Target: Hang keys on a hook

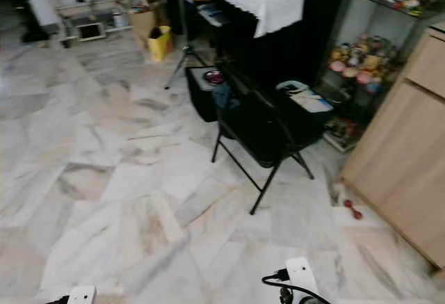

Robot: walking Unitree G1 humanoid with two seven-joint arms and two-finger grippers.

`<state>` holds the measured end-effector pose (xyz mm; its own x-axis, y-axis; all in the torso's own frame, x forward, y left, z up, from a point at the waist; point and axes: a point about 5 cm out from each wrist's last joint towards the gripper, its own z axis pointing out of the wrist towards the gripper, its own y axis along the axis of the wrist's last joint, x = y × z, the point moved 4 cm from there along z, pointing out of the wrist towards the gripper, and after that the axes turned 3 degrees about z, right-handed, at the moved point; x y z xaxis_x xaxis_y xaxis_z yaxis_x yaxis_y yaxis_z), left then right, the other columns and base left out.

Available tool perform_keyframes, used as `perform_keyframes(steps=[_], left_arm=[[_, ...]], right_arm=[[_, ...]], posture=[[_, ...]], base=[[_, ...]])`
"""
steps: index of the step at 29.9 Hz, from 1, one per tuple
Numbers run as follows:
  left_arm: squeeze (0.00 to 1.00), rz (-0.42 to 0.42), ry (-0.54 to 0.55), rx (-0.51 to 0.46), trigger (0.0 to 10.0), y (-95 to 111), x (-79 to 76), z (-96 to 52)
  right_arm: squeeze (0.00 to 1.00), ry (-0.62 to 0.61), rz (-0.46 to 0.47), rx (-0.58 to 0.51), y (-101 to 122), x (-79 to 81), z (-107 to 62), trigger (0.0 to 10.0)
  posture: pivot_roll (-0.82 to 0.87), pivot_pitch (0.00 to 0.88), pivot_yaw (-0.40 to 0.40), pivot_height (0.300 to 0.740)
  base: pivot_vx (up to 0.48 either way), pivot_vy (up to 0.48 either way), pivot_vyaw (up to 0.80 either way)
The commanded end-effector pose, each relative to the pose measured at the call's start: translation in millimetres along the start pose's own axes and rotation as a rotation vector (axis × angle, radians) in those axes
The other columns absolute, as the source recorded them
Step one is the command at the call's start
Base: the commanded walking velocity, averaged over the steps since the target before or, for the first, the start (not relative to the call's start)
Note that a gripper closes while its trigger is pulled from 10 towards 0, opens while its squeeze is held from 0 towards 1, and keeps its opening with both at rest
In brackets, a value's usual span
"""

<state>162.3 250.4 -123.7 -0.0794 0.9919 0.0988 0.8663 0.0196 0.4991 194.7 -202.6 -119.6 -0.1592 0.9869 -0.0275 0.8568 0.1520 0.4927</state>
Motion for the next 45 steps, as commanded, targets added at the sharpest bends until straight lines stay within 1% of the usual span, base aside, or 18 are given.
perform_keyframes(steps=[1,3,5,8,11,15,17,19,20,22,23,24,25,28,32,35,39,45], left_arm=[[0.00,-0.006,0.004,0.022,10.0,-5.7,2.6,-0.9],[0.00,-0.003,-0.004,0.020,10.0,-4.6,1.6,-0.7],[0.00,0.000,-0.004,0.020,10.0,-4.1,1.7,-0.6],[0.00,-0.002,-0.001,0.019,10.0,-3.2,2.3,-0.5],[0.00,-0.009,0.002,0.017,10.0,-2.7,2.7,-0.5],[0.00,-0.007,0.004,0.011,10.0,-1.1,3.9,-0.5],[0.00,-0.007,0.005,0.011,10.0,-1.1,4.1,-0.5],[0.00,0.008,-0.003,0.011,10.0,-0.7,3.6,-0.5],[0.00,0.013,-0.006,0.010,10.0,-0.5,3.3,-0.4],[0.00,0.015,-0.008,0.010,10.0,-0.4,3.2,-0.4],[0.00,0.018,-0.008,0.012,10.0,-0.4,3.4,-0.4],[0.00,0.018,-0.008,0.012,10.0,-0.4,3.4,-0.4],[0.00,0.026,-0.007,0.013,10.0,-0.4,3.9,-0.5],[0.00,0.023,-0.005,0.014,10.0,-0.7,4.3,-0.6],[0.00,0.024,-0.012,0.014,10.0,-0.7,3.6,-0.5],[0.00,0.045,-0.019,0.017,10.0,-0.3,3.1,-0.4],[0.00,0.038,-0.022,0.014,10.0,-0.4,1.7,-0.3],[0.00,0.045,-0.028,0.020,10.0,-1.5,0.6,-0.3]], right_arm=[[0.00,-0.003,0.010,-0.009,3.5,0.4,0.5,10.0],[0.00,0.010,-0.060,0.003,5.5,0.3,0.7,10.0],[0.00,0.015,-0.080,-0.009,8.2,0.6,0.7,10.0],[0.00,-0.015,0.019,-0.034,8.3,-1.0,0.6,10.0],[0.00,-0.035,0.062,-0.041,8.1,-2.5,0.5,10.0],[0.00,-0.094,0.139,-0.038,5.5,-6.0,0.4,10.0],[0.00,-0.123,0.193,-0.035,2.9,-7.5,0.2,10.0],[0.00,-0.154,0.283,-0.038,-0.3,-8.3,0.0,10.0],[0.00,-0.161,0.309,-0.039,-1.1,-8.3,-0.1,10.0],[0.00,-0.142,0.302,-0.034,-1.1,-6.8,0.2,10.0],[0.00,-0.118,0.248,-0.022,-0.1,-5.9,0.5,10.0],[0.00,-0.118,0.248,-0.022,-0.1,-5.9,0.5,10.0],[0.00,-0.113,0.214,-0.010,0.0,-5.7,0.7,10.0],[0.00,-0.134,0.253,-0.016,-0.8,-6.1,0.6,10.0],[0.00,-0.139,0.252,-0.015,-0.9,-6.7,0.5,10.0],[0.00,-0.137,0.248,-0.012,-0.7,-6.9,0.5,10.0],[0.00,-0.123,0.228,-0.011,-0.1,-7.5,0.3,10.0],[0.00,-0.139,0.249,-0.012,-1.7,-9.2,-0.2,10.0]], posture=[[-0.11,0.000,0.007,0.740],[-0.11,0.000,0.004,0.740],[-0.11,0.000,0.000,0.740],[-0.11,0.000,-0.002,0.740],[-0.10,0.000,0.000,0.740],[-0.10,0.000,0.015,0.740],[-0.10,0.003,0.019,0.740],[-0.10,0.006,0.019,0.740],[-0.09,0.009,0.021,0.740],[-0.09,0.009,0.022,0.740],[-0.09,0.010,0.024,0.740],[-0.09,0.010,0.024,0.740],[-0.09,0.011,0.023,0.740],[-0.09,0.013,0.019,0.740],[-0.09,0.012,0.020,0.740],[-0.09,0.015,0.016,0.740],[-0.09,0.016,0.008,0.740],[-0.10,0.015,0.005,0.740]], base=[[0.000,0.000,-0.80],[0.000,0.000,-0.79],[0.000,0.000,-0.79],[0.000,0.000,-0.79],[0.000,0.000,-0.79],[0.000,0.000,-0.78],[0.000,0.000,-0.77],[0.000,0.000,-0.77],[0.000,0.000,-0.77],[0.000,0.000,-0.77],[0.000,0.000,-0.77],[0.000,0.000,-0.77],[0.000,0.000,-0.77],[0.000,0.000,-0.77],[0.000,0.000,-0.77],[0.000,0.000,-0.77],[0.000,0.000,-0.77],[0.000,0.000,-0.77]])
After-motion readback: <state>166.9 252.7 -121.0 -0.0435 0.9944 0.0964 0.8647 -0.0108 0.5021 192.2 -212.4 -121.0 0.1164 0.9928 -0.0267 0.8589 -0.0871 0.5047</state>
